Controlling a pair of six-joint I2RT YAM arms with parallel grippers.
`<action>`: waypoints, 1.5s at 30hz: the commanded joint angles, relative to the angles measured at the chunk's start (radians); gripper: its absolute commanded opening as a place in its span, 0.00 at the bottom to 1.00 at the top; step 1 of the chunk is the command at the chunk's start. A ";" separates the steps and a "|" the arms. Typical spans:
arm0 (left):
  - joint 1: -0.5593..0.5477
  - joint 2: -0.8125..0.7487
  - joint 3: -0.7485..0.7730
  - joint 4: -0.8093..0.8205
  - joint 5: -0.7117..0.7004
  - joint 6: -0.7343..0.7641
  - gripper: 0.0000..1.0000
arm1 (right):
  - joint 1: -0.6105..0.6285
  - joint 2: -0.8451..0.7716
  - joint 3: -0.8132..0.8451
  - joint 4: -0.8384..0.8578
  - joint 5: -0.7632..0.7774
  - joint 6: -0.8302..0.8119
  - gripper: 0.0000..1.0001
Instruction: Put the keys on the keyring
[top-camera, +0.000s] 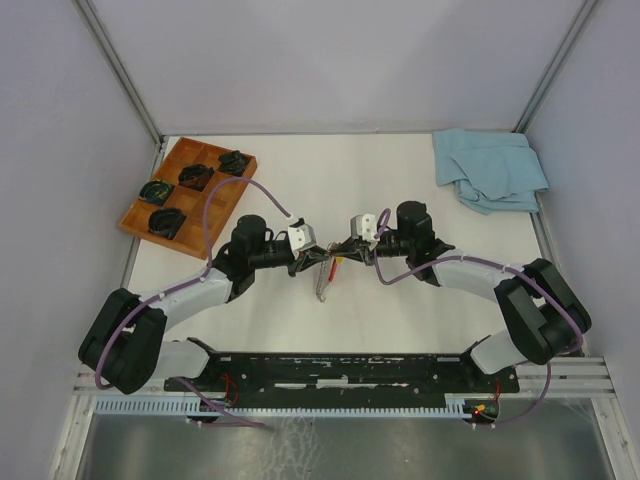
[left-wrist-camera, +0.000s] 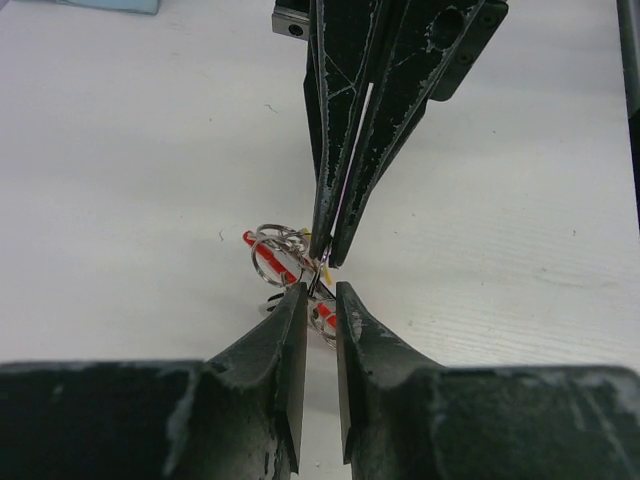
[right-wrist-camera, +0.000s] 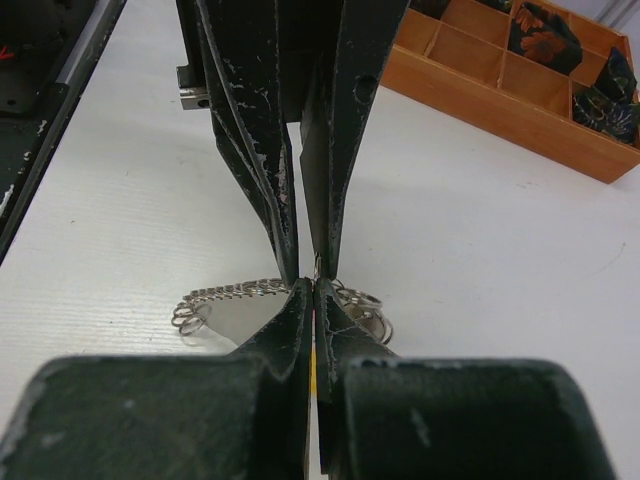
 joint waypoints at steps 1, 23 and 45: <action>-0.003 -0.009 0.029 0.027 0.031 0.039 0.23 | 0.007 -0.008 0.044 0.064 -0.045 0.026 0.01; -0.003 -0.049 0.032 0.002 0.064 0.044 0.19 | 0.006 -0.014 0.072 -0.081 -0.067 -0.058 0.01; -0.003 -0.049 0.036 -0.019 0.060 0.053 0.23 | 0.007 -0.041 0.075 -0.077 -0.062 -0.048 0.01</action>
